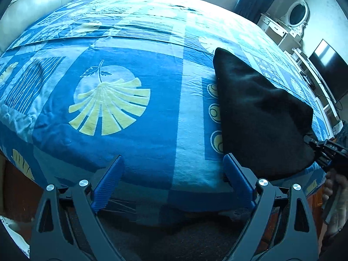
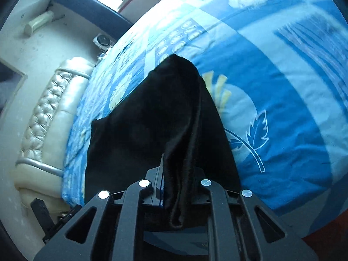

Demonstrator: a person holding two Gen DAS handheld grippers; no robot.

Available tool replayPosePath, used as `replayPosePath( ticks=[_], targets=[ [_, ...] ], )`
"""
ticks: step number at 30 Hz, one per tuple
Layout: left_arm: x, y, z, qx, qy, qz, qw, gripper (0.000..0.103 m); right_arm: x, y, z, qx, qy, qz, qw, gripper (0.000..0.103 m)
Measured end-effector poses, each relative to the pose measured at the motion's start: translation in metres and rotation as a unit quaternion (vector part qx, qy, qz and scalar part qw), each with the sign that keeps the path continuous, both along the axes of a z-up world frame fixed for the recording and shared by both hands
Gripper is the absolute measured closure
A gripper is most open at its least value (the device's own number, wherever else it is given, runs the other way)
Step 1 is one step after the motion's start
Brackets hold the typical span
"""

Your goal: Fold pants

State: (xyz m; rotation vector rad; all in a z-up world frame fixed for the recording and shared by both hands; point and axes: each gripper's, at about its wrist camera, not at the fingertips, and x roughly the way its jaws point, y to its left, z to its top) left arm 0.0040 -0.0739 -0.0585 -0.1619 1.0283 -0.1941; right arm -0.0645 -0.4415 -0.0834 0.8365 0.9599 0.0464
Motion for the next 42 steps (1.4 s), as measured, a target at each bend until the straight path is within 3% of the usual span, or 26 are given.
replayPosePath(
  ticks=[3, 27, 31, 33, 34, 37, 42],
  targets=[
    [0.001, -0.001, -0.001, 0.002, 0.000, 0.000, 1.0000, 0.011, -0.002, -0.008, -0.007, 0.036, -0.007, -0.005, 0.999, 0.090],
    [0.004, 0.003, -0.005, 0.008, 0.009, 0.003, 0.9999, 0.011, -0.022, -0.031, -0.006, 0.044, -0.014, -0.014, 0.999, 0.083],
    [0.005, -0.001, -0.005, -0.003, 0.011, -0.008, 0.9999, 0.011, -0.032, -0.041, 0.011, -0.002, -0.010, -0.022, 1.000, 0.071],
    [0.009, -0.004, -0.006, -0.025, 0.018, -0.019, 0.9994, 0.011, -0.038, -0.044, 0.021, -0.043, -0.005, -0.033, 0.998, 0.050],
    [0.011, -0.006, -0.006, -0.037, 0.022, -0.024, 0.9988, 0.011, -0.042, -0.046, 0.025, -0.057, -0.009, -0.037, 0.998, 0.048],
    [0.020, -0.011, -0.008, -0.086, 0.038, -0.042, 0.9947, 0.011, -0.047, -0.052, 0.026, -0.036, -0.020, -0.036, 0.998, 0.039],
    [0.033, -0.029, -0.013, -0.134, 0.044, -0.087, 0.9861, 0.011, -0.046, -0.054, 0.009, 0.032, -0.023, -0.028, 0.999, 0.035]
  ],
)
